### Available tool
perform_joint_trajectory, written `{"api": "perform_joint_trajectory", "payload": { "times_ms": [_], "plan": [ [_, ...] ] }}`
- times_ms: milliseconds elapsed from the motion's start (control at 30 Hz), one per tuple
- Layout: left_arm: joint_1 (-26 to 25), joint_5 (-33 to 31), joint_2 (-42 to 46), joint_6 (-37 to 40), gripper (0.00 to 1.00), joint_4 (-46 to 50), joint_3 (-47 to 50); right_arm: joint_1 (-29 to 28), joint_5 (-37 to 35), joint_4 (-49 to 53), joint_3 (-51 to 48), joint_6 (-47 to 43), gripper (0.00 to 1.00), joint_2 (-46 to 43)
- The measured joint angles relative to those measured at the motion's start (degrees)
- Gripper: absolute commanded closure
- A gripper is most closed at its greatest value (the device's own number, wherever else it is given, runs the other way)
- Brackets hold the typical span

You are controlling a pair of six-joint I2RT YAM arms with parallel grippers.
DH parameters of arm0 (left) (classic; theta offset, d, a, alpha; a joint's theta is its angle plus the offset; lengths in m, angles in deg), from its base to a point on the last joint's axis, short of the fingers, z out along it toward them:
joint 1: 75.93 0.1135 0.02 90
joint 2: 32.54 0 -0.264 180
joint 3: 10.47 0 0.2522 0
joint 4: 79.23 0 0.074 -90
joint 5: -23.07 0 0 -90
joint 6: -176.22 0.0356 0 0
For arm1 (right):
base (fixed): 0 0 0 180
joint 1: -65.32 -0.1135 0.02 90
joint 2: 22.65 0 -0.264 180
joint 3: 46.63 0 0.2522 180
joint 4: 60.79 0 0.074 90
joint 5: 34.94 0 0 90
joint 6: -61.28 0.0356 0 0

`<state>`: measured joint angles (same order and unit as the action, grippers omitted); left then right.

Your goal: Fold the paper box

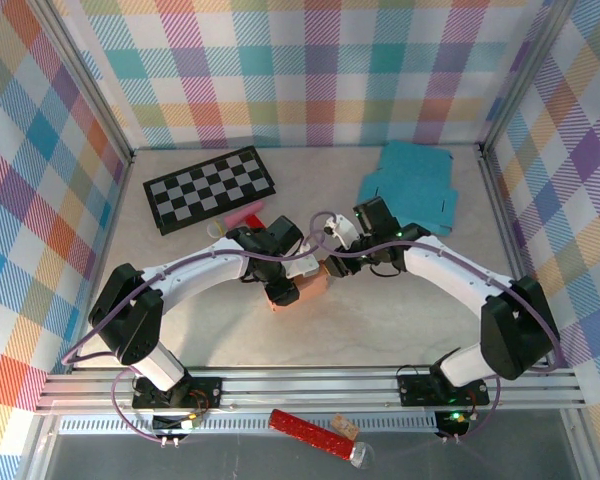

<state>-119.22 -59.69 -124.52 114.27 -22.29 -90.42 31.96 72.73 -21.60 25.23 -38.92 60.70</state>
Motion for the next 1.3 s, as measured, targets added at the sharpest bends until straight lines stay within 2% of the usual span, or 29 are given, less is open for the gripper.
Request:
{"api": "perform_joint_trajectory", "payload": {
  "times_ms": [433,733,1033,1300],
  "plan": [
    [0.0,0.3,0.0,0.0,0.47,0.0,-0.1,-1.0,-1.2,2.1,3.2,-1.5,0.87,3.0],
    [0.1,0.3,0.0,0.0,0.47,0.0,-0.5,-1.3,-2.7,3.2,4.4,-2.5,0.98,3.1],
    [0.3,-0.6,-0.2,-0.2,0.49,0.0,-0.5,-2.7,-6.1,7.2,6.5,-2.0,1.00,3.3],
    [0.5,-2.2,-0.8,-1.3,0.50,-0.4,-1.4,-3.7,-8.4,12.4,11.3,4.5,1.00,4.7]
  ]
}}
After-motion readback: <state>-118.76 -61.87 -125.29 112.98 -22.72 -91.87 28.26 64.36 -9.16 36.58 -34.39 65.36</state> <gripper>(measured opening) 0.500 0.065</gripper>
